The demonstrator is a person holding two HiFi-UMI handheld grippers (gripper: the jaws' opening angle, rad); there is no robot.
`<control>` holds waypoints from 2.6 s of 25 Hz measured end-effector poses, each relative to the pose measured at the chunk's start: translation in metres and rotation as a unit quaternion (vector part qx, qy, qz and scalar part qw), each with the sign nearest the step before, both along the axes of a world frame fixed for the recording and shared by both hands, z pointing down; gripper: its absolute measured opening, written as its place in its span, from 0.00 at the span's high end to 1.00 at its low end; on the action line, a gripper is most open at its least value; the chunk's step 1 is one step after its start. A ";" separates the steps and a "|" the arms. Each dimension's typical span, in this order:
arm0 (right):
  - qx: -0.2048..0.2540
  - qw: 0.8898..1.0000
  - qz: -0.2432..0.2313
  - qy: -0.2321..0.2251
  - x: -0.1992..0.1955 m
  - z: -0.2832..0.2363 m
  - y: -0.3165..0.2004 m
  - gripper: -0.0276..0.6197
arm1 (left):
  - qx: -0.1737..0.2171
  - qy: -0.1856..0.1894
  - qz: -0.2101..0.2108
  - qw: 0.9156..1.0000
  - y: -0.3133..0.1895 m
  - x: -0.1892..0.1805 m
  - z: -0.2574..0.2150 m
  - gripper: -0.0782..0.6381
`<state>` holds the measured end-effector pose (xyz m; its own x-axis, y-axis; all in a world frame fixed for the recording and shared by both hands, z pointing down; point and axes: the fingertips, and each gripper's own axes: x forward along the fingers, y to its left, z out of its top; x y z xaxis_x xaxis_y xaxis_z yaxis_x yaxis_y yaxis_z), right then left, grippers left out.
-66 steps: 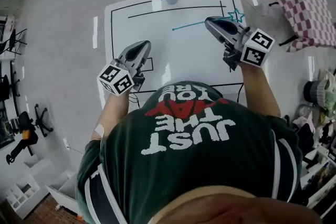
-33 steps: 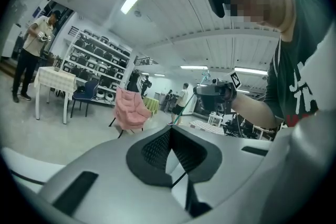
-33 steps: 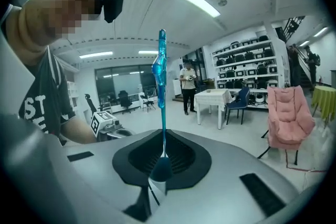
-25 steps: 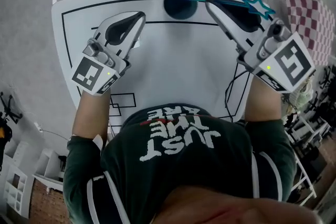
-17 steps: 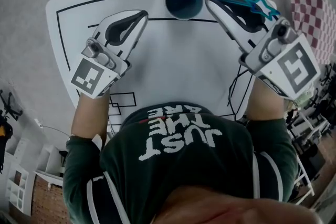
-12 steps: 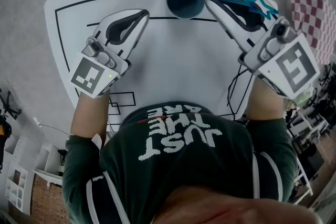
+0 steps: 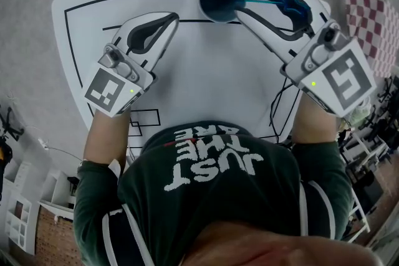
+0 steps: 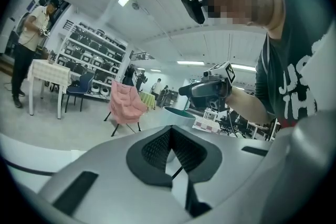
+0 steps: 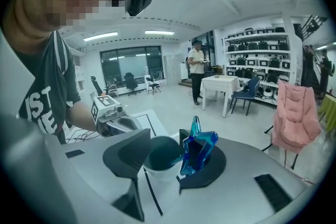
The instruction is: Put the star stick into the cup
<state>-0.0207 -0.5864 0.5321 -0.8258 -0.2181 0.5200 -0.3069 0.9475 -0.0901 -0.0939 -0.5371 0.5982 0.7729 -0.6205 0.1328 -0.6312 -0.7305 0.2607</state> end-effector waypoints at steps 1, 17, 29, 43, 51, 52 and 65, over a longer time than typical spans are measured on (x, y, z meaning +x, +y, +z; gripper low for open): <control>0.001 1.000 0.001 0.001 0.000 0.001 0.000 0.66 | -0.005 0.001 0.000 1.000 0.001 0.001 0.001 0.88; 0.001 1.000 0.017 -0.005 0.004 0.003 0.000 0.61 | -0.007 0.008 0.002 1.000 0.007 0.002 0.002 0.88; 0.034 0.995 0.085 -0.025 0.025 -0.027 -0.014 0.53 | 0.011 -0.002 0.002 1.000 0.015 0.001 -0.014 0.88; 0.058 0.988 0.128 -0.058 0.042 -0.103 0.003 0.53 | 0.047 0.009 -0.013 0.999 0.041 -0.004 -0.086 0.88; 0.060 0.982 0.157 -0.086 0.051 -0.133 0.025 0.54 | 0.050 0.013 -0.030 0.998 0.066 -0.016 -0.117 0.88; 0.059 0.981 0.159 -0.088 0.052 -0.135 0.029 0.54 | 0.049 0.013 -0.031 0.998 0.070 -0.018 -0.120 0.88; 0.054 0.974 0.180 -0.129 0.040 -0.160 0.093 0.54 | 0.035 0.025 -0.033 0.999 0.130 -0.057 -0.158 0.88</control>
<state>0.0193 -0.4939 0.3721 -0.7861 -0.5593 0.2631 -0.6012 0.7908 -0.1148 -0.1512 -0.4073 0.4406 0.7346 -0.6767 0.0490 -0.6660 -0.7053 0.2430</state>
